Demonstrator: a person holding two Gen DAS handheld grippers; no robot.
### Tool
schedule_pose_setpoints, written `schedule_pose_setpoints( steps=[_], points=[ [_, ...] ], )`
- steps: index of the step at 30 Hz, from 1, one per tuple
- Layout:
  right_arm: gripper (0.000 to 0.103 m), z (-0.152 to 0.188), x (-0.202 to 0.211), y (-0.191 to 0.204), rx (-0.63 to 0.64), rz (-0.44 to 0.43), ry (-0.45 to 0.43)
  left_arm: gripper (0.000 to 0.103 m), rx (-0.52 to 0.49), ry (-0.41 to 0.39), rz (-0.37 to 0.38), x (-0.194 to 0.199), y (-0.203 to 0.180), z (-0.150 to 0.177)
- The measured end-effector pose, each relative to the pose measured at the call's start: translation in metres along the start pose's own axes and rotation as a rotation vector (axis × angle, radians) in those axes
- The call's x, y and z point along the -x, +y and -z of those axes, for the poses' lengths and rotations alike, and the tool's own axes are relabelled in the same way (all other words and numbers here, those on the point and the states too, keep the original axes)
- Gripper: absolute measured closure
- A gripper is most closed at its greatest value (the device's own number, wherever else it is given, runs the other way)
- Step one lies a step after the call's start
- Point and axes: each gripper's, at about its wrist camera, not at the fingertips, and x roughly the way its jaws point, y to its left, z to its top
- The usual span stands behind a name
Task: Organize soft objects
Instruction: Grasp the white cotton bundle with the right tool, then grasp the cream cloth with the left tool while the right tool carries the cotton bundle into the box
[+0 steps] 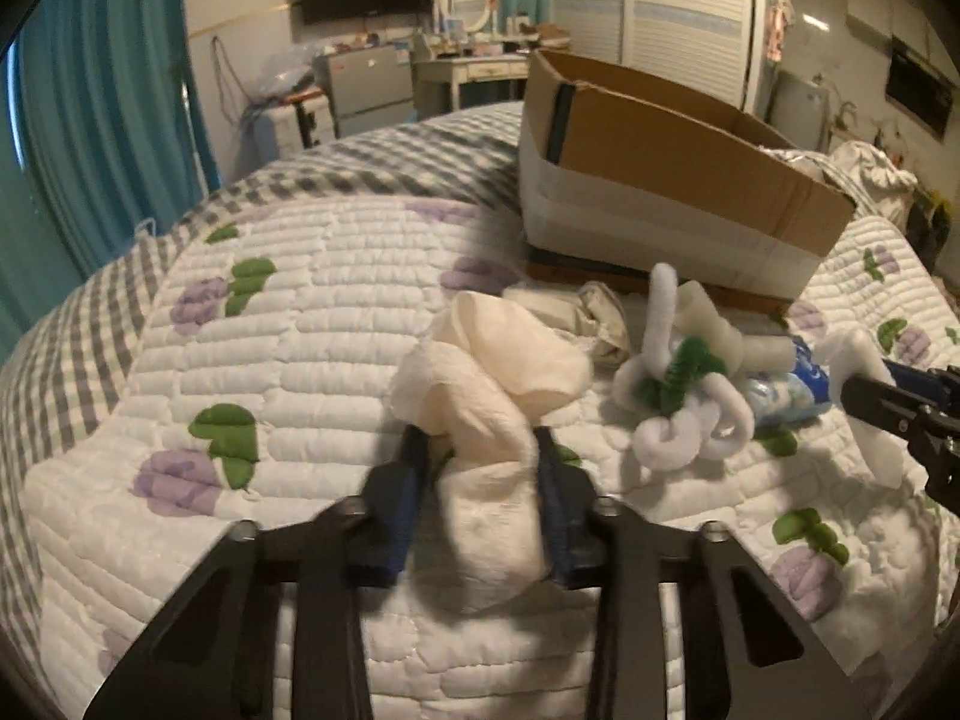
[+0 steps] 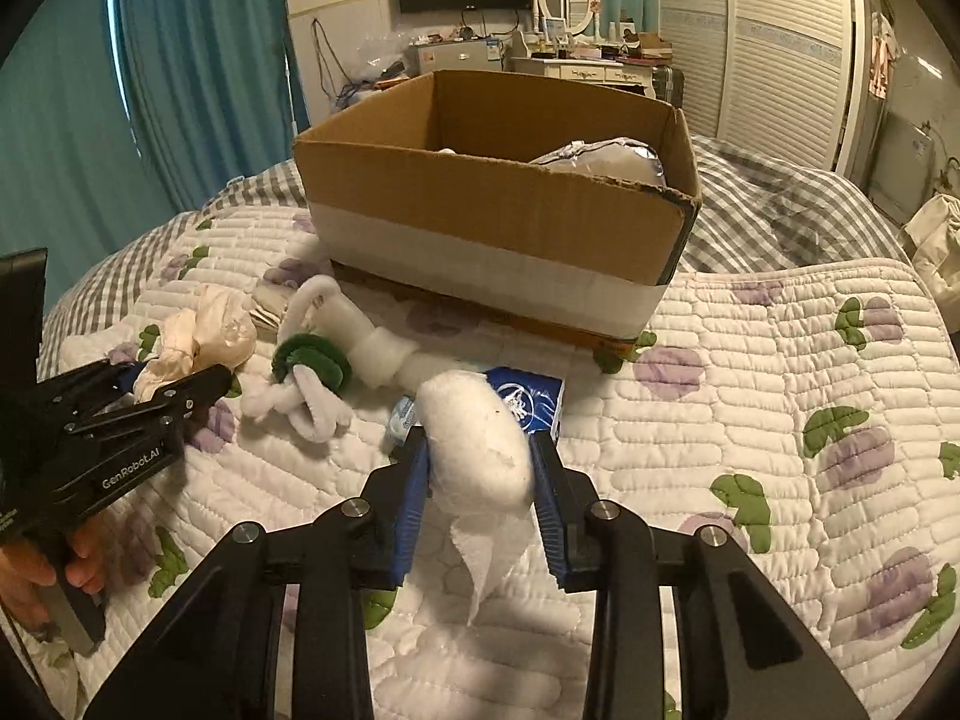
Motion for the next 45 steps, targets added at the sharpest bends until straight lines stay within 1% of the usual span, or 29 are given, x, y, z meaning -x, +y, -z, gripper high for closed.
schedule_pose_setpoints(
  steps=[3,8,10,14,16,17,18,23,24,25,26,27,28,30,32,33,35,38,40,42,44,45],
  points=[
    [0.07,0.001,0.009,0.0,0.0,-0.006,-0.025,0.078,-0.027,0.002,-0.031,0.007,-0.007,0.002],
    [0.07,0.004,0.031,-0.002,-0.011,-0.015,-0.066,0.078,-0.005,-0.009,-0.021,0.035,-0.011,0.008],
    [0.07,0.006,0.042,-0.003,-0.017,-0.019,-0.082,0.078,-0.008,-0.027,-0.031,0.048,-0.015,0.009],
    [0.07,0.009,0.066,-0.006,-0.027,-0.029,-0.119,0.078,-0.001,-0.086,-0.007,0.079,-0.022,0.008],
    [0.07,0.011,0.076,-0.01,-0.039,-0.037,-0.132,0.078,-0.009,-0.106,-0.01,0.091,-0.028,0.006],
    [0.07,0.012,0.08,-0.011,-0.042,-0.04,-0.136,0.082,-0.018,-0.115,-0.01,0.097,-0.031,0.005],
    [0.07,0.013,0.084,-0.014,-0.046,-0.042,-0.142,0.084,-0.025,-0.121,-0.011,0.1,-0.034,0.005],
    [0.07,0.017,0.096,-0.023,-0.071,-0.052,-0.154,0.084,-0.012,-0.143,-0.016,0.11,-0.036,0.004],
    [0.07,0.017,0.096,-0.024,-0.072,-0.053,-0.154,0.078,-0.003,-0.14,-0.037,0.108,-0.035,0.003],
    [0.07,0.017,0.096,-0.026,-0.074,-0.056,-0.153,0.077,0.003,-0.126,-0.051,0.105,-0.036,0.003],
    [0.07,0.017,0.095,-0.027,-0.076,-0.059,-0.151,0.064,0.014,-0.097,-0.074,0.098,-0.035,0.002],
    [0.07,0.017,0.093,-0.027,-0.079,-0.065,-0.149,0.038,0.033,-0.069,-0.105,0.09,-0.033,0.001],
    [0.07,0.017,0.091,-0.027,-0.077,-0.068,-0.146,0.029,0.057,-0.059,-0.117,0.081,-0.028,0.002],
    [0.07,0.016,0.086,-0.026,-0.069,-0.071,-0.138,0.027,0.084,-0.061,-0.093,0.069,-0.022,0.003],
    [0.07,0.014,0.078,-0.023,-0.057,-0.074,-0.13,0.027,0.089,-0.017,-0.074,0.051,-0.018,0.002],
    [0.07,0.012,0.072,-0.022,-0.053,-0.075,-0.123,0.027,0.082,-0.008,-0.08,0.043,-0.018,0.001],
    [0.07,0.01,0.063,-0.021,-0.052,-0.079,-0.111,0.027,0.061,0.003,-0.115,0.024,-0.016,-0.002],
    [0.07,0.007,0.052,-0.02,-0.05,-0.087,-0.097,0.03,0.07,0.028,-0.14,0.001,-0.008,-0.007],
    [0.07,0.005,0.047,-0.02,-0.047,-0.089,-0.089,0.033,0.096,0.032,-0.125,-0.007,0.001,-0.007],
    [0.07,0.004,0.043,-0.021,-0.047,-0.09,-0.08,0.069,0.11,0.046,-0.091,-0.011,0.006,-0.006],
    [0.07,0.004,0.042,-0.023,-0.053,-0.093,-0.074,0.074,0.105,0.053,-0.078,-0.007,0.007,-0.007],
    [0.07,0.002,0.044,-0.024,-0.054,-0.096,-0.072,0.081,0.101,0.046,-0.071,-0.002,0.005,-0.009]
  ],
)
